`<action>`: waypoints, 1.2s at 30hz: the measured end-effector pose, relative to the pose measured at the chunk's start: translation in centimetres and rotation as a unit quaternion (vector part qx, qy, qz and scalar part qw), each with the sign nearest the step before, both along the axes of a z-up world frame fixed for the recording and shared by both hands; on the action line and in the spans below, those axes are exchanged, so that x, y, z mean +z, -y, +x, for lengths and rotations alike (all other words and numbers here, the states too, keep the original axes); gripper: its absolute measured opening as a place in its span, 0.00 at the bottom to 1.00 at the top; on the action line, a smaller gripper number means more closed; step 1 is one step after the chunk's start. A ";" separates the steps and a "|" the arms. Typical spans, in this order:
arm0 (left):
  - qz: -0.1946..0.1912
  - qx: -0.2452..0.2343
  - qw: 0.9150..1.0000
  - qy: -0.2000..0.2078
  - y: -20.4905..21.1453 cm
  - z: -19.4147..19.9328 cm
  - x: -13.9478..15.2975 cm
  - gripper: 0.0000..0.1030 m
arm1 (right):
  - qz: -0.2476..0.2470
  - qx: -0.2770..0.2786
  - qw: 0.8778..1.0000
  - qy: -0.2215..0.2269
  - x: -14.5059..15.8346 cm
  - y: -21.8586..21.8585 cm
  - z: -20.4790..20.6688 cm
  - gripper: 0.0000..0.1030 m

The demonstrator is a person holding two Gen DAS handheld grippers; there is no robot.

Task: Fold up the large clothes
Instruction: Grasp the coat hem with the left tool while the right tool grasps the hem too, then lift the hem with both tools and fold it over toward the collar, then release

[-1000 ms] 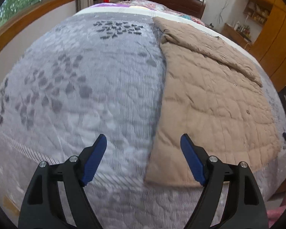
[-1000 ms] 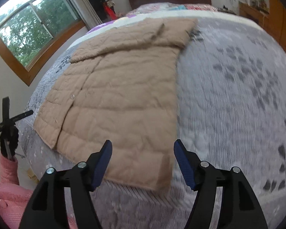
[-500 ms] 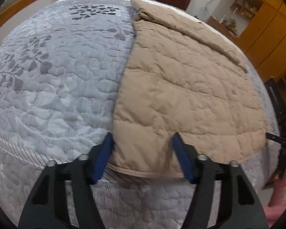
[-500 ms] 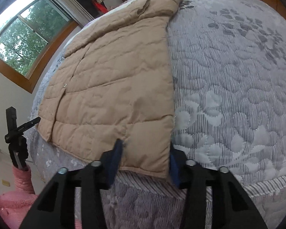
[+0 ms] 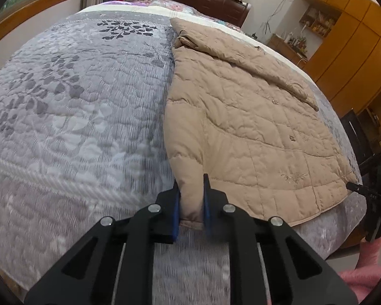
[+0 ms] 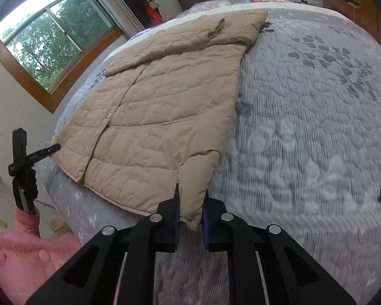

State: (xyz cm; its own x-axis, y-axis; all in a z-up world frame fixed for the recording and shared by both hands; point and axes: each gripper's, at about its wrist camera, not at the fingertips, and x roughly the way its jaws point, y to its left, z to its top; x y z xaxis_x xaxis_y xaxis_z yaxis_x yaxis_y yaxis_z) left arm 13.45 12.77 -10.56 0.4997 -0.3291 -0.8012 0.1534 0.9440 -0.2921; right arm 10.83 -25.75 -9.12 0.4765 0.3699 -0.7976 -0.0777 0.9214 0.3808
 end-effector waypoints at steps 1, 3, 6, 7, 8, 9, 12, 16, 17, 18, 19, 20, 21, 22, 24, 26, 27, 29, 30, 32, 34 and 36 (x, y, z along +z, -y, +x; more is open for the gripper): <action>0.003 0.000 1.000 -0.002 0.0 -0.3 -0.2 0.13 | -0.003 0.001 1.000 -0.003 -0.3 -0.2 -0.5 0.13; 0.011 0.003 1.000 -0.010 -0.2 -0.7 -1.0 0.13 | -0.012 0.001 1.000 -0.010 -1.1 -0.2 -1.0 0.13; 0.012 0.015 0.999 -0.027 -0.3 -0.5 -3.0 0.14 | -0.006 -0.004 1.000 -0.025 -2.8 0.2 -0.9 0.13; 0.010 0.018 0.999 -0.027 -0.3 -0.4 -3.1 0.13 | 0.003 -0.006 1.000 -0.026 -2.8 0.4 -0.8 0.13; 0.012 0.019 0.999 -0.025 -0.2 -0.4 -2.8 0.13 | 0.007 -0.006 1.000 -0.027 -2.7 0.7 -0.6 0.12; 0.013 0.018 0.999 -0.023 -0.2 -0.3 -2.6 0.13 | 0.005 -0.006 1.000 -0.025 -2.3 0.8 -0.5 0.12; 0.011 0.014 1.000 -0.009 0.0 -0.2 -0.8 0.13 | -0.003 0.007 1.000 -0.010 0.0 1.1 0.1 0.11; -0.006 -0.002 0.999 0.036 0.7 1.2 3.9 0.12 | -0.021 0.025 0.999 0.020 4.7 1.0 1.9 0.11; -0.005 -0.003 0.999 0.047 1.1 1.8 4.9 0.12 | -0.029 0.028 0.999 0.027 5.8 0.9 2.4 0.10; -0.003 -0.004 0.998 0.055 1.4 2.6 5.8 0.12 | -0.038 0.032 0.998 0.033 6.9 0.9 3.2 0.10; -0.001 -0.005 0.998 0.063 1.8 4.0 6.8 0.12 | -0.046 0.036 0.998 0.038 8.3 1.0 4.5 0.10; 0.002 -0.005 0.998 0.068 2.2 4.7 7.4 0.12 | -0.051 0.039 0.997 0.041 9.1 1.0 5.3 0.10; 0.007 -0.004 0.997 0.075 2.6 6.4 8.3 0.11 | -0.062 0.042 0.996 0.046 10.2 0.9 6.7 0.10; 0.009 -0.004 0.997 0.078 2.8 7.7 8.8 0.11 | -0.072 0.042 0.995 0.049 11.1 0.7 8.0 0.10; 0.016 -0.005 0.996 0.084 3.6 11.1 10.0 0.11 | -0.086 0.043 0.994 0.051 12.9 0.8 10.8 0.10; 0.025 0.002 0.996 0.085 4.2 13.6 10.7 0.11 | -0.098 0.038 0.993 0.047 14.3 1.0 14.2 0.10; 0.028 0.003 0.996 0.085 4.6 14.9 11.0 0.11 | -0.105 0.035 0.993 0.045 14.7 0.9 15.5 0.10; 0.042 0.015 0.995 0.093 5.3 18.2 11.5 0.11 | -0.116 0.025 0.992 0.032 15.3 1.5 19.0 0.10; 0.047 0.019 0.994 0.095 5.5 19.2 11.6 0.11 | -0.122 0.021 0.992 0.026 15.3 1.7 20.7 0.10; 0.056 0.032 0.993 0.096 6.0 22.2 11.6 0.11 | -0.128 0.011 0.992 0.014 15.2 2.2 23.8 0.10; 0.065 0.042 0.993 0.090 6.4 25.1 11.3 0.11 | -0.129 0.003 0.992 0.002 14.5 2.8 26.2 0.10; 0.076 0.049 0.993 0.081 7.0 27.6 10.9 0.11 | -0.126 -0.008 0.992 -0.010 13.8 3.4 28.2 0.10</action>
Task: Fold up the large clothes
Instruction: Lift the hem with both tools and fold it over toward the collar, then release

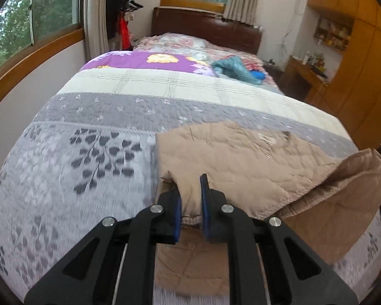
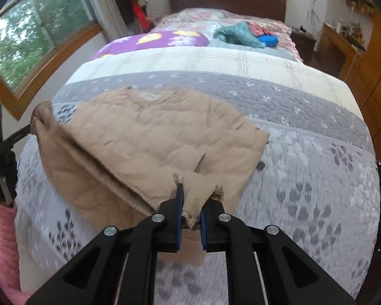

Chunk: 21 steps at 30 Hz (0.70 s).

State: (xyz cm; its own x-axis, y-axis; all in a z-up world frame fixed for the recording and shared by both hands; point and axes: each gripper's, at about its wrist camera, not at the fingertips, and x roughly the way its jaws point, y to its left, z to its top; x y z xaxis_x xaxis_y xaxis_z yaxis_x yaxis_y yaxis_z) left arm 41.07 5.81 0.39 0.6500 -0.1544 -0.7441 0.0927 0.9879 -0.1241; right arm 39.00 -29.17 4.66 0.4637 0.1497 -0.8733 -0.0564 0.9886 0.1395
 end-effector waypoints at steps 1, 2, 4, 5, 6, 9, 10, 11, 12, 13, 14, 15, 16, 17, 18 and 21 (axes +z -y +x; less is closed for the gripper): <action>0.006 0.004 1.000 -0.007 0.4 1.5 -0.4 0.11 | 0.002 -0.007 1.000 -0.005 -0.3 0.3 1.1 0.10; 0.012 0.008 1.000 -0.011 0.7 2.7 -0.8 0.11 | 0.004 -0.012 1.000 -0.009 -0.6 0.6 2.2 0.10; 0.018 0.015 0.999 -0.021 1.2 4.7 -1.7 0.11 | 0.008 -0.024 0.999 -0.021 -1.7 1.5 4.4 0.10; 0.018 0.017 0.999 -0.027 1.4 5.8 -2.2 0.11 | 0.012 -0.028 0.999 -0.028 -2.3 1.9 5.4 0.10; 0.015 0.020 0.999 -0.035 1.6 6.7 -2.6 0.11 | 0.016 -0.031 0.999 -0.033 -2.7 2.1 6.0 0.10; 0.017 0.027 0.998 -0.050 2.1 8.9 -3.9 0.11 | 0.021 -0.040 0.998 -0.047 -4.3 2.9 8.3 0.10; 0.017 0.029 0.998 -0.055 2.2 9.8 -4.4 0.11 | 0.025 -0.042 0.997 -0.052 -4.8 3.1 8.9 0.10; 0.017 0.030 0.998 -0.062 2.2 10.4 -4.9 0.12 | 0.028 -0.046 0.997 -0.059 -5.4 3.4 9.8 0.10; 0.016 0.031 0.997 -0.067 2.1 11.0 -5.4 0.12 | 0.029 -0.048 0.996 -0.063 -5.9 3.5 10.3 0.10; 0.015 0.034 0.996 -0.075 2.2 11.7 -5.9 0.12 | 0.031 -0.049 0.996 -0.066 -6.2 3.6 10.8 0.10; 0.016 0.036 0.996 -0.080 2.2 12.2 -6.4 0.12 | 0.035 -0.052 0.996 -0.071 -6.8 3.8 11.4 0.10; 0.017 0.036 0.996 -0.085 2.3 12.7 -6.8 0.12 | 0.037 -0.054 0.995 -0.074 -7.2 3.9 11.8 0.10; 0.019 0.036 0.995 -0.089 2.4 13.2 -7.2 0.12 | 0.039 -0.056 0.995 -0.078 -7.6 4.0 12.2 0.10; 0.020 0.036 0.995 -0.092 2.5 13.5 -7.5 0.13 | 0.042 -0.059 0.994 -0.081 -8.1 4.1 12.5 0.10; 0.020 0.036 0.995 -0.093 2.5 13.7 -7.8 0.13 | 0.044 -0.062 0.994 -0.084 -8.5 4.3 12.7 0.10; 0.027 0.033 0.994 -0.100 2.9 14.6 -8.5 0.16 | 0.048 -0.067 0.993 -0.089 -9.4 4.6 13.1 0.11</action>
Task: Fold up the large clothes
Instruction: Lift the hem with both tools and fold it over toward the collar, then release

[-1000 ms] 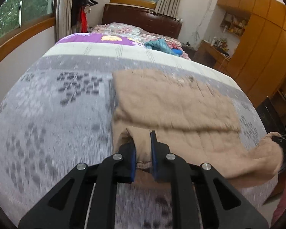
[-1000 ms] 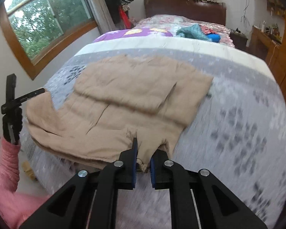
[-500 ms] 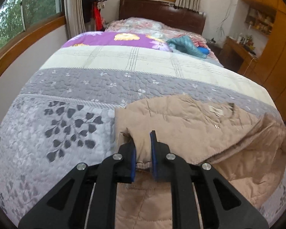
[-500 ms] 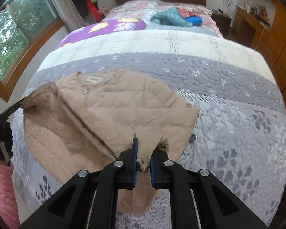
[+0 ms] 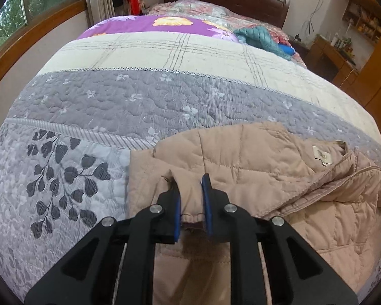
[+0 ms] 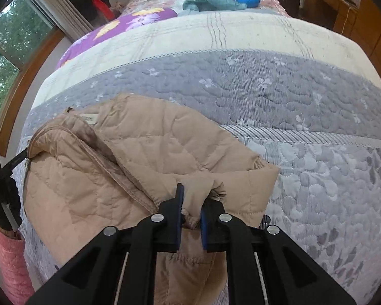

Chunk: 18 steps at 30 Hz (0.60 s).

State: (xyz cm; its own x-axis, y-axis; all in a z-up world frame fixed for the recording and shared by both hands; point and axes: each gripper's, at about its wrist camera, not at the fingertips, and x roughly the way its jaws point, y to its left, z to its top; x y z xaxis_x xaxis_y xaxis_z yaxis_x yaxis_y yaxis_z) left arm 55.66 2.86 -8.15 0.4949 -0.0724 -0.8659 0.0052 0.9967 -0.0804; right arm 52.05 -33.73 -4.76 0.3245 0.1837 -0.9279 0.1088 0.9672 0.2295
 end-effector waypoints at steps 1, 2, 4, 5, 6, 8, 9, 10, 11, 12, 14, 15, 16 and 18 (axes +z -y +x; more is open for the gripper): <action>0.000 0.000 1.000 -0.003 0.1 0.2 -0.1 0.16 | 0.003 -0.003 1.000 -0.002 -0.2 0.2 0.0 0.12; 0.000 0.001 1.000 -0.007 0.1 0.4 -0.2 0.17 | 0.008 -0.008 1.000 -0.003 -0.3 0.4 0.0 0.15; -0.004 0.001 1.000 -0.012 0.2 0.8 -0.2 0.18 | 0.018 -0.015 1.000 -0.003 -0.3 0.7 0.1 0.17; -0.011 0.000 1.000 -0.015 0.1 0.9 -0.1 0.19 | 0.023 -0.020 1.000 -0.004 -0.1 0.9 0.0 0.19; -0.020 0.001 1.000 -0.016 0.0 1.0 0.2 0.21 | 0.033 -0.026 0.999 -0.006 0.2 1.2 -0.1 0.20; -0.063 0.006 0.998 -0.015 -0.9 1.1 1.4 0.28 | 0.057 -0.035 0.998 -0.001 1.2 1.9 -0.3 0.25; -0.076 0.008 0.997 -0.013 -1.3 1.1 1.9 0.30 | 0.071 -0.036 0.997 0.002 1.7 2.2 -0.6 0.27; -0.094 0.010 0.996 -0.010 -1.8 1.1 2.7 0.34 | 0.085 -0.038 0.996 0.003 2.1 2.5 -0.8 0.30; -0.099 0.011 0.995 -0.005 -2.1 1.0 3.2 0.35 | 0.100 -0.041 0.994 0.005 2.6 2.8 -1.1 0.33; -0.098 0.013 0.995 0.001 -2.3 0.8 3.9 0.35 | 0.108 -0.043 0.993 0.006 2.9 3.1 -1.3 0.33; -0.095 0.010 0.995 0.012 -2.6 0.3 5.1 0.36 | 0.116 -0.039 0.992 0.012 3.8 3.2 -1.9 0.40; -0.096 0.005 0.995 0.017 -2.9 -0.2 5.7 0.36 | 0.118 -0.037 0.992 0.017 4.2 3.2 -2.2 0.44; -0.093 0.002 0.995 0.021 -3.0 -0.6 6.0 0.36 | 0.114 -0.039 0.992 0.024 4.6 3.2 -2.6 0.59; -0.085 -0.005 0.996 0.026 -3.0 -1.5 6.4 0.38 | 0.087 -0.046 0.994 0.045 5.7 3.0 -3.2 0.69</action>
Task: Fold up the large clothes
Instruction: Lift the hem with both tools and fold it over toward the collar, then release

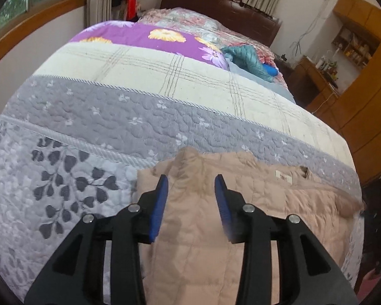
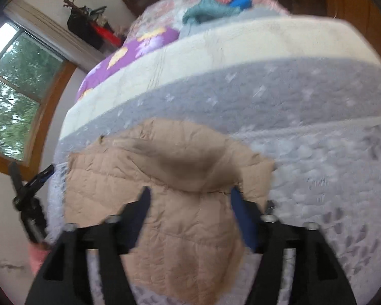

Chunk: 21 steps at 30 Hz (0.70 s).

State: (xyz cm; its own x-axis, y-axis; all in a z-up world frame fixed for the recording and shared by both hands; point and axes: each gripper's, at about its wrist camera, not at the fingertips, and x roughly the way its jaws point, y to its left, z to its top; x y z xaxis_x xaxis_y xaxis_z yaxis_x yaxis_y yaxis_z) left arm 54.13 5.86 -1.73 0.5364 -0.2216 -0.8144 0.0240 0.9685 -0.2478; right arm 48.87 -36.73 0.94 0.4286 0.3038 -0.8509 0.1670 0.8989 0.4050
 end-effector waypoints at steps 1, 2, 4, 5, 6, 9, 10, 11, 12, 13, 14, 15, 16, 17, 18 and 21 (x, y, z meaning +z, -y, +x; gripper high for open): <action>0.007 -0.006 1.000 0.003 -0.1 -0.7 0.1 0.38 | -0.002 0.003 1.000 0.009 0.4 0.0 -0.5 0.69; 0.017 -0.010 1.000 0.006 -0.2 -1.3 0.0 0.38 | 0.003 0.008 1.000 0.014 0.6 -0.1 -1.0 0.69; 0.041 -0.017 0.999 0.014 -0.3 -2.9 -0.3 0.38 | 0.001 0.021 1.000 0.017 0.2 -0.5 -2.4 0.69; 0.049 -0.024 0.998 0.018 -0.3 -3.9 -0.7 0.38 | -0.011 0.030 0.999 0.018 -0.3 -1.2 -3.3 0.69; 0.053 -0.031 0.998 0.019 -0.4 -4.7 -1.1 0.38 | -0.019 0.036 0.999 0.017 -0.8 -1.6 -3.7 0.69; 0.070 -0.032 0.997 0.018 -0.4 -6.9 -2.5 0.39 | -0.029 0.047 0.998 0.005 -3.2 -2.9 -5.4 0.65; 0.074 -0.033 0.997 0.017 -0.6 -7.7 -3.2 0.39 | -0.028 0.047 0.998 0.001 -4.1 -3.2 -6.0 0.60; 0.078 -0.030 0.996 0.018 -0.7 -8.2 -3.8 0.39 | -0.026 0.047 0.999 -0.002 -4.9 -3.4 -6.4 0.54; 0.081 -0.028 0.996 0.021 -0.8 -8.7 -4.3 0.39 | -0.026 0.047 0.999 -0.003 -5.5 -3.7 -6.7 0.51; 0.084 -0.029 0.996 0.024 -0.7 -9.1 -4.5 0.39 | -0.036 0.045 0.998 -0.001 -5.8 -3.9 -6.9 0.41; 0.089 -0.029 0.995 0.026 -0.6 -9.3 -5.0 0.39 | -0.056 0.041 0.998 0.001 -5.9 -4.2 -7.0 0.33; 0.098 -0.028 0.994 0.026 -0.5 -9.5 -5.5 0.39 | -0.067 0.037 0.997 0.005 -6.0 -4.2 -7.2 0.28; 0.103 -0.028 0.994 0.024 -0.4 -9.6 -5.8 0.39 | -0.073 0.029 0.997 0.007 -6.0 -4.1 -7.2 0.19; 0.105 -0.028 0.994 0.022 -0.3 -9.5 -6.3 0.39 | -0.072 0.022 0.997 0.007 -6.2 -3.9 -7.2 0.15; 0.107 -0.028 0.994 0.015 -0.3 -9.3 -6.9 0.40 | -0.070 0.018 0.997 0.006 -6.4 -3.8 -7.2 0.14; 0.095 -0.029 0.995 -0.004 -0.6 -8.9 -8.5 0.41 | -0.074 0.011 0.997 -0.010 -8.0 -3.4 -6.6 0.08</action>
State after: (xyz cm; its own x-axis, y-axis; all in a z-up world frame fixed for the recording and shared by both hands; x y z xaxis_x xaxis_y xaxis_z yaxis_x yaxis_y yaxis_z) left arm 45.27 6.44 -10.26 0.5213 -0.0939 -0.8482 0.0802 0.9949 -0.0609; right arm 42.27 -33.38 -7.09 0.4052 0.1823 -0.8959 0.1544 0.9522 0.2635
